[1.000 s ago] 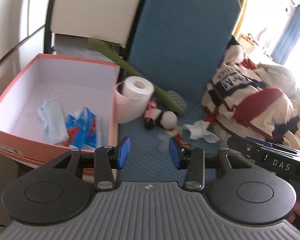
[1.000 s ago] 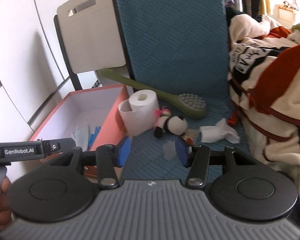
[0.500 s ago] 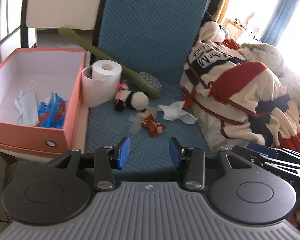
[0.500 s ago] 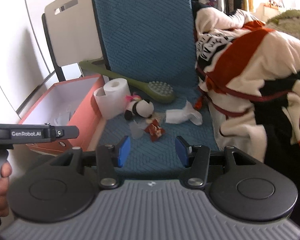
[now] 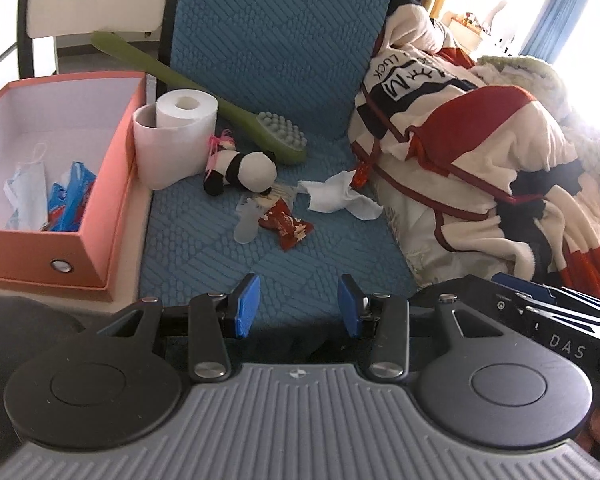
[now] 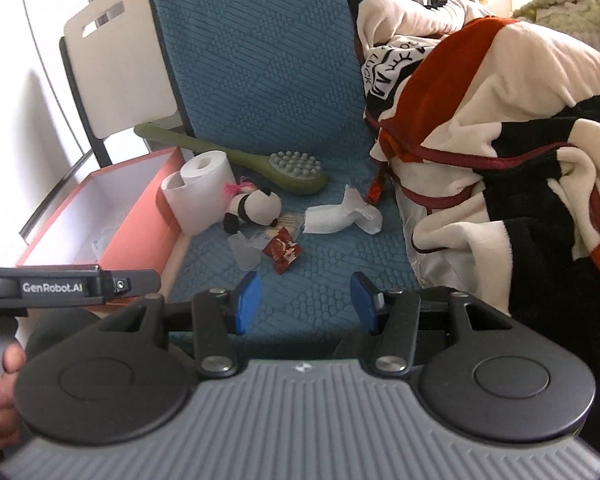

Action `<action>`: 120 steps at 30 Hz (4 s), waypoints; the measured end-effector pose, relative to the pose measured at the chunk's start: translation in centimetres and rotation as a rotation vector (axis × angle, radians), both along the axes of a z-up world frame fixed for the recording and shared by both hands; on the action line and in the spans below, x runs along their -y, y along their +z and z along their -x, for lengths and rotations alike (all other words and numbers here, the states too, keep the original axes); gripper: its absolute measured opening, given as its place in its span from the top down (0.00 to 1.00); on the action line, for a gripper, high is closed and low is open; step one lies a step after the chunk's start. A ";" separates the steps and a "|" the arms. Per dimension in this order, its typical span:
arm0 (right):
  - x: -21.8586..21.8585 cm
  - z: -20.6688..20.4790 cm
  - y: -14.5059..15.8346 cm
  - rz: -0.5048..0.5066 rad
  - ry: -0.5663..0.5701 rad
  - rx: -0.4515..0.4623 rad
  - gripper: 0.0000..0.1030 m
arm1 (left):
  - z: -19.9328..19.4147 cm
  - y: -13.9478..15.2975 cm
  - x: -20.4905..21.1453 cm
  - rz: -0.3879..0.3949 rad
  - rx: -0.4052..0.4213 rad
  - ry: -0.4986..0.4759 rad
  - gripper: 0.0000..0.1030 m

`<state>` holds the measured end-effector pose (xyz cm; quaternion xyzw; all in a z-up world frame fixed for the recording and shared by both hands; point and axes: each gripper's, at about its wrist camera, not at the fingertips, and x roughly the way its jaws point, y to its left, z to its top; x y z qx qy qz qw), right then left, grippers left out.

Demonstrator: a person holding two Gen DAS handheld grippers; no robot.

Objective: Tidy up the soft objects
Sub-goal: 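Move both grippers back toward the remaining items on the chair seat, then grasp the clear plastic piece with the left gripper while the right gripper grasps the white tissue, then carry the plastic piece in the left gripper and the tissue in the right gripper over the box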

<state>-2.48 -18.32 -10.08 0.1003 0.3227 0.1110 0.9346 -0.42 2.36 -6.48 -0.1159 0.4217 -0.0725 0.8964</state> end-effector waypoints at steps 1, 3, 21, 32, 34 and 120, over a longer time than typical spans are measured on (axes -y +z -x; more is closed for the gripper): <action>0.0 -0.4 -0.3 -0.001 -0.003 -0.002 0.49 | -0.4 -0.2 0.1 0.000 -0.002 -0.003 0.53; 0.2 -1.4 -1.0 -0.005 -0.014 -0.005 0.49 | -1.5 -0.8 0.3 0.003 -0.003 -0.015 0.53; -2.5 -13.1 -8.3 -0.071 -0.041 -0.091 0.49 | -12.3 -11.4 -1.8 0.001 -0.039 0.007 0.52; -2.9 -18.6 -12.5 -0.139 -0.110 -0.150 0.48 | -16.3 -15.5 -2.1 0.017 -0.027 -0.001 0.46; -2.8 -19.4 -13.1 -0.156 -0.114 -0.162 0.40 | -16.8 -15.7 -1.7 0.010 -0.017 0.001 0.46; -9.0 -10.3 -0.9 -0.014 0.136 0.001 0.92 | -8.9 -2.6 -7.8 0.060 0.070 0.082 0.75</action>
